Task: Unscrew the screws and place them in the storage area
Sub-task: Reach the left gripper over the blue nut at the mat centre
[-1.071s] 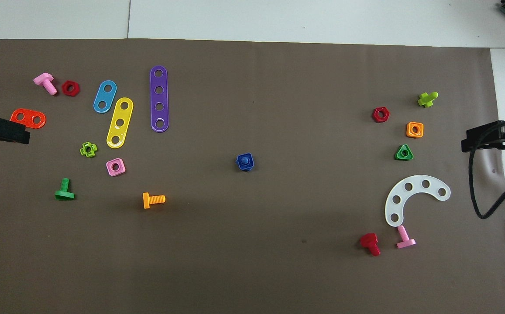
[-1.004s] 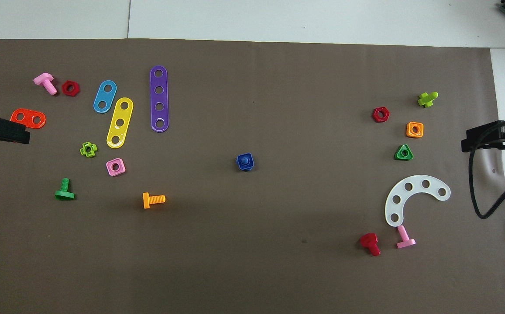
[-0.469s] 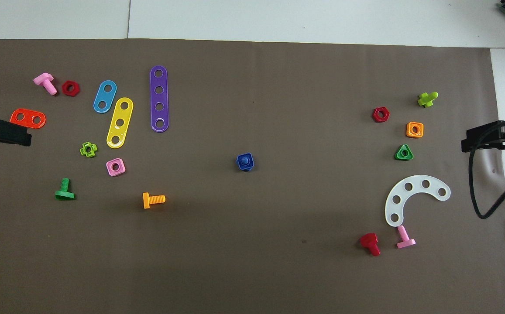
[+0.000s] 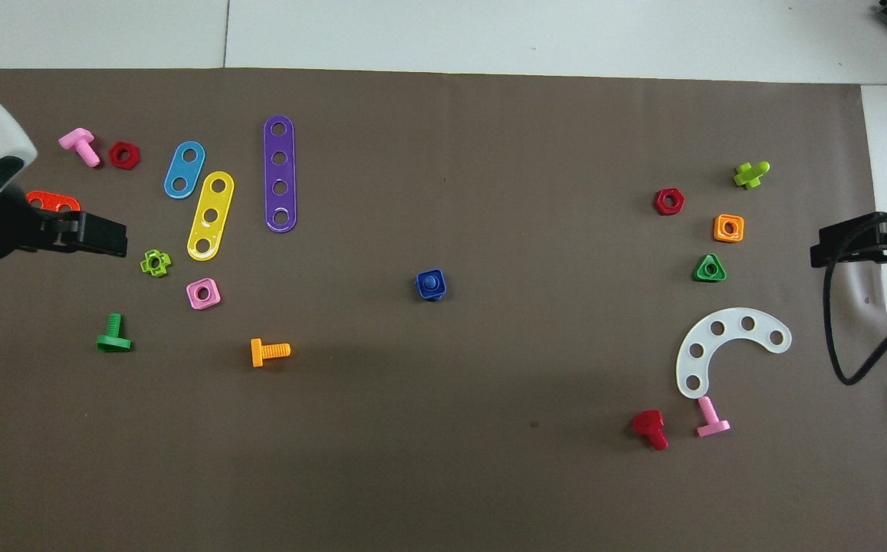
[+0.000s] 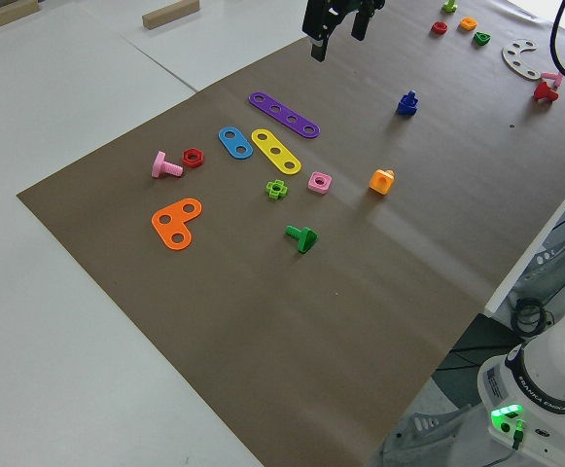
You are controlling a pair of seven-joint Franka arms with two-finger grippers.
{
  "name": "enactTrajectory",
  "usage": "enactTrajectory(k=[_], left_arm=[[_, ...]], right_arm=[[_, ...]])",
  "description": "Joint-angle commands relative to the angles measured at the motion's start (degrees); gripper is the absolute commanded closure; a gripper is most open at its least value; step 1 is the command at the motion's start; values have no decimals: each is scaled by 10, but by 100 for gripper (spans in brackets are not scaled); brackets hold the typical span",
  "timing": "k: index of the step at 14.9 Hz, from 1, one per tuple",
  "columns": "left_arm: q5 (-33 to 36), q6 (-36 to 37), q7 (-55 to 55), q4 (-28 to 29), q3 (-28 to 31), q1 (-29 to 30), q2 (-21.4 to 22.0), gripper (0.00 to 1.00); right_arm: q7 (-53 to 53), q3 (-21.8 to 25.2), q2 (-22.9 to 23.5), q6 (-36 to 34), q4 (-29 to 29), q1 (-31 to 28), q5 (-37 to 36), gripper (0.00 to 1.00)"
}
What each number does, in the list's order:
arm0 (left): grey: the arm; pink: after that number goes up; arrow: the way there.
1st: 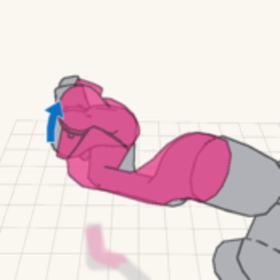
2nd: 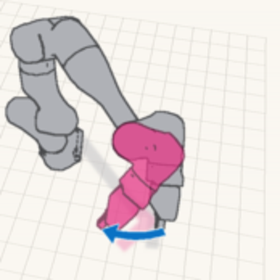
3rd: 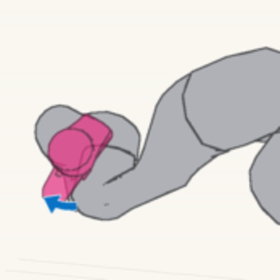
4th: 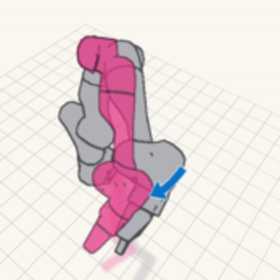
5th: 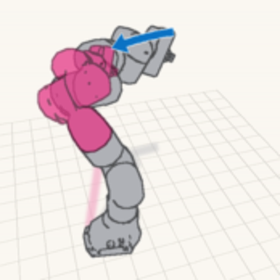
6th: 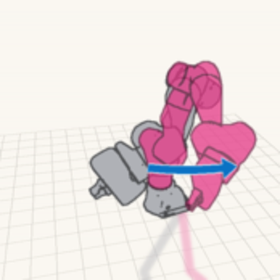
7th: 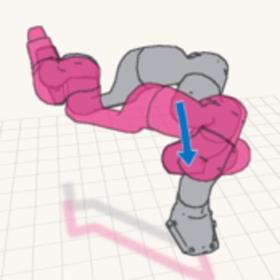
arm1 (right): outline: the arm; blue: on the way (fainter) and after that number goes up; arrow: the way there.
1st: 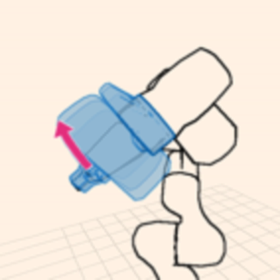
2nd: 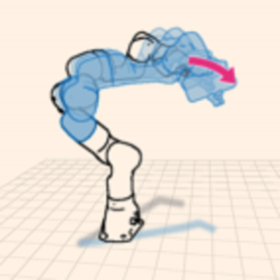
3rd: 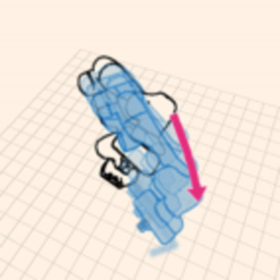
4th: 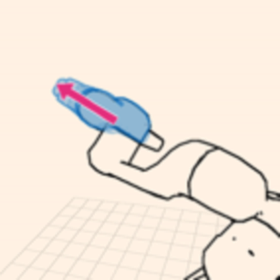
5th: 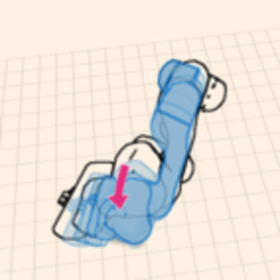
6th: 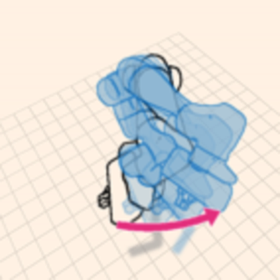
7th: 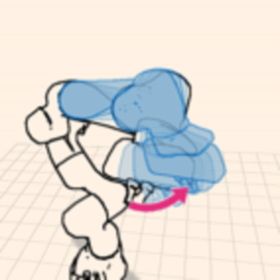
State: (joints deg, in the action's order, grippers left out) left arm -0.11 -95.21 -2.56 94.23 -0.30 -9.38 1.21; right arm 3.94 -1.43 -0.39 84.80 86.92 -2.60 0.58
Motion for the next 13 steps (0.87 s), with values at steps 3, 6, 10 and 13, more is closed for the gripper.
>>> enactTrajectory(k=[3,6,10,13], left_arm=[[-2,-86,-114,65,6,-103,1,1],[-2,-134,-178,75,6,-157,-37,1],[-1,-204,-242,75,7,-201,-90,5],[0,-247,-277,68,7,-231,-137,5]], right_arm=[[7,-2,-6,-9,4,-3,11,0],[7,-2,-6,-9,4,-3,11,0],[7,-2,-6,-9,4,-3,11,0],[7,-2,-6,-9,4,-3,11,0]])
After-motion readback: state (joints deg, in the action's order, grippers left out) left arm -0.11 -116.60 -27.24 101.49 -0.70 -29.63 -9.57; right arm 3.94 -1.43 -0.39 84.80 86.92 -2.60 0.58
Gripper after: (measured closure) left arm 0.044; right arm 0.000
